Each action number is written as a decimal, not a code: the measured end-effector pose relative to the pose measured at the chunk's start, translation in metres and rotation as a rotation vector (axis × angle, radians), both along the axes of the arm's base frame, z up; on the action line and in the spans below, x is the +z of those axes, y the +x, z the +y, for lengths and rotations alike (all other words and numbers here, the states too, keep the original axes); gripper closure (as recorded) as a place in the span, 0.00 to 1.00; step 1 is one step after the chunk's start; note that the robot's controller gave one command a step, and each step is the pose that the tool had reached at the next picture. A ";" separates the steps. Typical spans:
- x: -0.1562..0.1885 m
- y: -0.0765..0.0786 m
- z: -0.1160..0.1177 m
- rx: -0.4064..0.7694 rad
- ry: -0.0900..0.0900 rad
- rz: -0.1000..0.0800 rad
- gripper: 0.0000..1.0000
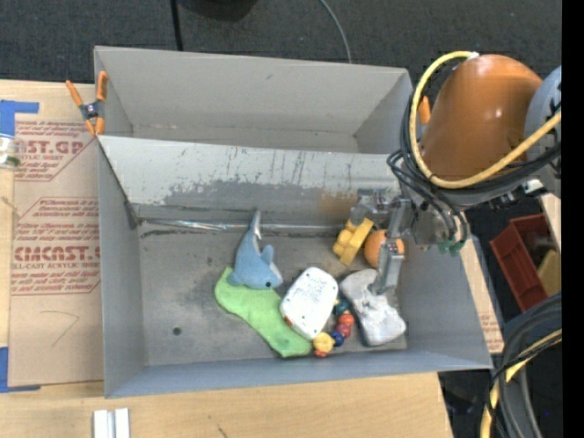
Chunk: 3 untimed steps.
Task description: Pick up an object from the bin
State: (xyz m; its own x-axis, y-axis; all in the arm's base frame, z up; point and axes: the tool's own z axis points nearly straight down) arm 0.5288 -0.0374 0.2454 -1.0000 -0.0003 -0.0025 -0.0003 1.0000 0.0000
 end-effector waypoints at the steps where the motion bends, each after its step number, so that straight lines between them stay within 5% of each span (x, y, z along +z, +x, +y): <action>1: -0.035 -0.007 0.014 0.050 -0.001 -0.003 0.00; 2: -0.083 -0.020 0.026 0.128 0.000 -0.002 0.00; 3: -0.107 -0.024 0.069 0.117 -0.001 -0.001 0.00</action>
Offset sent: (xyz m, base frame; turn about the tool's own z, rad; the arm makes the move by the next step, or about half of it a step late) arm -0.0255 0.0288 -0.0949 -0.1435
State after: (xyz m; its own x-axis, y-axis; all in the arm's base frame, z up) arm 0.5044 0.0312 0.1379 -0.9932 -0.1166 -0.0037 -0.1166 0.9932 -0.0008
